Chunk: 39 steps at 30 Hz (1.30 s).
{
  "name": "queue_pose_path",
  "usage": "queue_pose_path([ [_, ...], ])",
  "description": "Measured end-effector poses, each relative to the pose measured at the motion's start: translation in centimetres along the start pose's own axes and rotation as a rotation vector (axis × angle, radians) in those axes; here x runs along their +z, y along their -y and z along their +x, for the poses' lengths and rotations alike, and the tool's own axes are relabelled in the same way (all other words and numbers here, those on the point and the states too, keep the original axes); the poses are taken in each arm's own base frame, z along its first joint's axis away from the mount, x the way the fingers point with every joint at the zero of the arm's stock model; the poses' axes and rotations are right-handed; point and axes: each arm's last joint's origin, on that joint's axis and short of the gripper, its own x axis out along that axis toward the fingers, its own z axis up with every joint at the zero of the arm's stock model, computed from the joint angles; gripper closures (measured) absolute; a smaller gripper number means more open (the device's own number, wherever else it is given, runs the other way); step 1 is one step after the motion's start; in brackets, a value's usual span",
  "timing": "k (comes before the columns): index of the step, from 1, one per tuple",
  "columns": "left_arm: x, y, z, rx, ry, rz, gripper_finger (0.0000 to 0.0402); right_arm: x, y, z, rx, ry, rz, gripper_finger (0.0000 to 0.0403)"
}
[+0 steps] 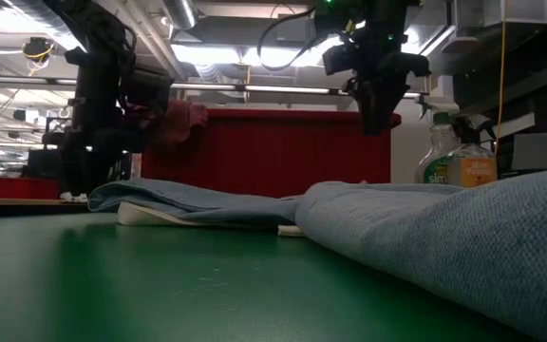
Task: Fold Laundry from Bin
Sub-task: Fold the blue pants from the red laundry basket
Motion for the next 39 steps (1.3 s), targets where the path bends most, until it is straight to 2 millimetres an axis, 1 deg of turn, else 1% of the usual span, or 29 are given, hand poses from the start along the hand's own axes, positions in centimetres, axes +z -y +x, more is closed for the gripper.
queue_pose_path([
  [5, 0.7, -0.7, 0.1, -0.094, -0.028, 0.025, 0.0226, -0.2, -0.1, 0.0, 0.006, -0.017, 0.022, 0.0248],
  [12, 2.2, -1.2, 0.1, -0.242, 0.037, 0.052, 0.0248, -0.9, -0.3, 0.0, 0.029, -0.093, 0.086, 0.0248],
  [15, 2.4, -1.5, 0.1, -0.281, 0.035, 0.069, 0.0253, -1.5, -0.5, -0.6, 0.035, -0.115, 0.096, 0.0248],
  [18, 2.5, -1.9, 0.1, -0.279, 0.032, 0.082, 0.0254, -2.0, -0.5, -1.7, 0.024, -0.083, 0.107, 0.0248],
  [22, 2.4, -2.9, -0.1, -0.26, 0.028, 0.086, 0.0255, -3.1, -0.7, -3.8, 0.002, -0.013, 0.159, 0.0248],
  [25, 2.2, -3.7, -0.8, -0.269, 0.059, 0.078, 0.0255, -3.9, -0.8, -5.2, -0.012, 0.033, 0.19, 0.0249],
  [29, 1.9, -4.6, -2.2, -0.297, 0.151, 0.058, 0.0255, -4.8, -0.9, -6.8, -0.03, 0.089, 0.249, 0.0248],
  [33, 1.5, -4.5, -3.1, -0.379, 0.211, 0.016, 0.0255, -5.8, -1.1, -8.0, -0.038, 0.136, 0.292, 0.0249],
  [35, 1.3, -4.0, -2.7, -0.407, 0.254, 0.008, 0.0255, -6.5, -1.7, -8.4, -0.043, 0.166, 0.32, 0.0248],
  [39, 0.8, -2.9, -0.4, -0.462, 0.304, -0.055, 0.0255, -8.2, -3.3, -8.0, -0.107, 0.228, 0.347, 0.0249],
])
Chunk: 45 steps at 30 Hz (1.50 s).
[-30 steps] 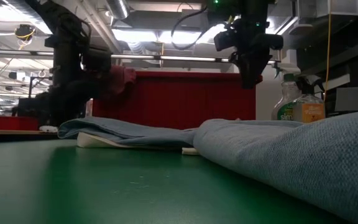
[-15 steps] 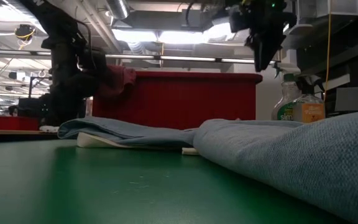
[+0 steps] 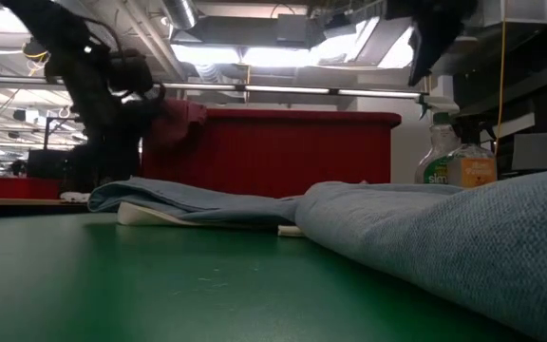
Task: Fold Laundry from Bin
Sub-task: Fold the blue pants from the red laundry basket
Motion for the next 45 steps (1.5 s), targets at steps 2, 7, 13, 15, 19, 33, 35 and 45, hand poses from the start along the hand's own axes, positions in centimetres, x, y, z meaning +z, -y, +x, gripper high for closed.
queue_pose_path([
  [2, -0.5, -0.3, 0.8, -0.007, 0.026, -0.025, 0.0255, -1.3, -0.5, 0.0, 0.003, 0.025, 0.005, 0.0248],
  [7, -1.4, -0.9, 1.9, -0.01, 0.052, -0.099, 0.0255, -3.2, -1.2, 0.0, 0.022, 0.05, 0.04, 0.0249],
  [13, -2.1, -1.3, 2.4, 0.036, 0.045, -0.1, 0.0255, -3.2, -1.3, 0.1, 0.027, 0.057, 0.086, 0.0248],
  [15, -2.4, -1.3, 2.6, 0.037, 0.036, -0.1, 0.0255, -3.1, -1.4, 0.2, 0.029, 0.065, 0.088, 0.0249],
  [19, -3.1, -1.5, 3.2, 0.025, 0.039, -0.105, 0.0255, -2.9, -1.4, 0.1, 0.031, 0.083, 0.091, 0.0248],
  [33, -3.9, -1.8, 4.1, -0.008, 0.083, -0.133, 0.0301, -2.7, -1.4, 0.1, 0.033, 0.098, 0.094, 0.0249],
  [35, -3.8, -1.8, 4.1, -0.014, 0.089, -0.131, 0.0333, -2.7, -1.4, 0.1, 0.033, 0.098, 0.094, 0.0249],
  [45, -3.6, -1.5, 3.4, -0.047, 0.138, -0.121, 0.0397, -2.7, -1.3, 0.1, 0.022, 0.1, 0.055, 0.0248],
])
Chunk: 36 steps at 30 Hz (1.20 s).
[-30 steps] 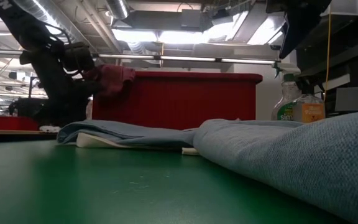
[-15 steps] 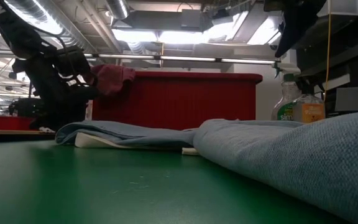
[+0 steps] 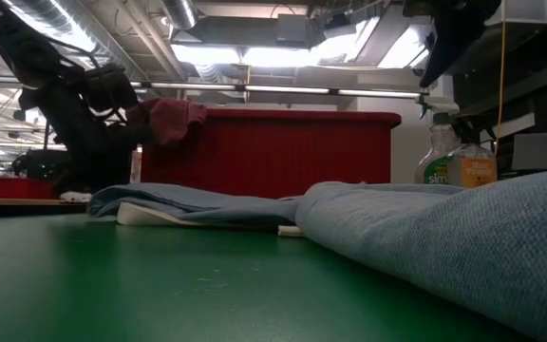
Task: Fold Laundry from Bin
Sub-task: Fold the blue pants from the red laundry basket
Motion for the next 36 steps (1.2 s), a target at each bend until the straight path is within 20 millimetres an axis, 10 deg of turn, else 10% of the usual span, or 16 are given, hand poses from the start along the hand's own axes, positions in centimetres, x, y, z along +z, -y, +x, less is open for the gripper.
queue_pose_path([
  [17, 0.4, 2.3, -6.3, -0.408, 0.249, 0.017, 0.0401, 0.2, 0.5, -0.4, -0.134, 0.06, -0.052, 0.0249],
  [36, -2.2, 9.7, -8.3, -0.79, 0.485, 0.035, 0.0401, 0.7, 0.5, -0.5, -0.128, 0.11, -0.039, 0.0249],
])
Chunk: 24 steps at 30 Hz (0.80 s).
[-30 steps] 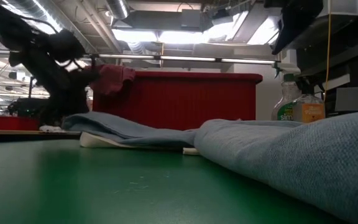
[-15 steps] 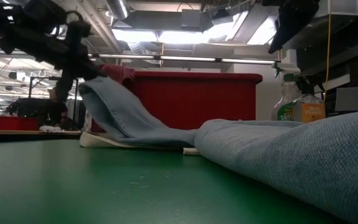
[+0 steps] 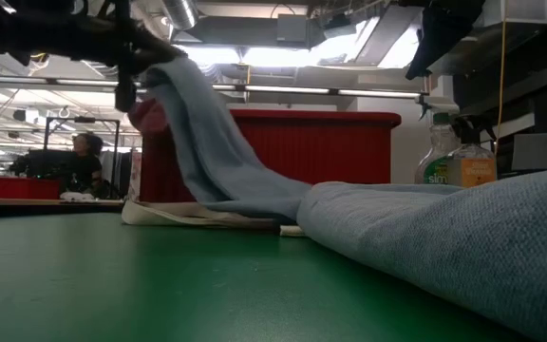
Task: Fold Laundry from Bin
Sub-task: Fold the blue pants from the red laundry basket
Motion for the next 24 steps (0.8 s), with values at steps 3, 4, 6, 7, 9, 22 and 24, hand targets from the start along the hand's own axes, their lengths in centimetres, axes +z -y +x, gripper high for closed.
queue_pose_path([
  [3, -0.7, 0.9, 0.7, -0.05, 0.043, -0.006, 0.0401, 0.0, 0.0, 0.0, 0.0, 0.0, 0.0, 0.0248],
  [4, -1.0, 1.2, 0.9, -0.063, 0.054, 0.001, 0.0401, 0.0, 0.0, 0.0, 0.0, 0.0, 0.0, 0.0248],
  [6, -1.5, 1.6, 1.6, -0.072, 0.067, 0.016, 0.0401, 0.0, 0.0, 0.0, 0.0, 0.001, 0.0, 0.0249],
  [7, -1.7, 1.9, 2.0, -0.067, 0.063, 0.03, 0.0402, 0.0, 0.0, 0.0, 0.0, 0.001, 0.0, 0.0249],
  [9, -2.0, 2.5, 3.0, -0.055, 0.05, 0.063, 0.0402, 0.0, 0.0, 0.0, 0.0, 0.001, 0.001, 0.0249],
  [22, -1.1, 7.6, 11.0, -0.078, 0.045, 0.235, 0.0401, 0.0, 0.0, 0.0, 0.0, 0.002, 0.001, 0.0248],
  [24, -1.1, 8.4, 12.4, -0.086, 0.047, 0.256, 0.0401, -0.1, 0.0, 0.0, 0.007, -0.006, -0.002, 0.0248],
])
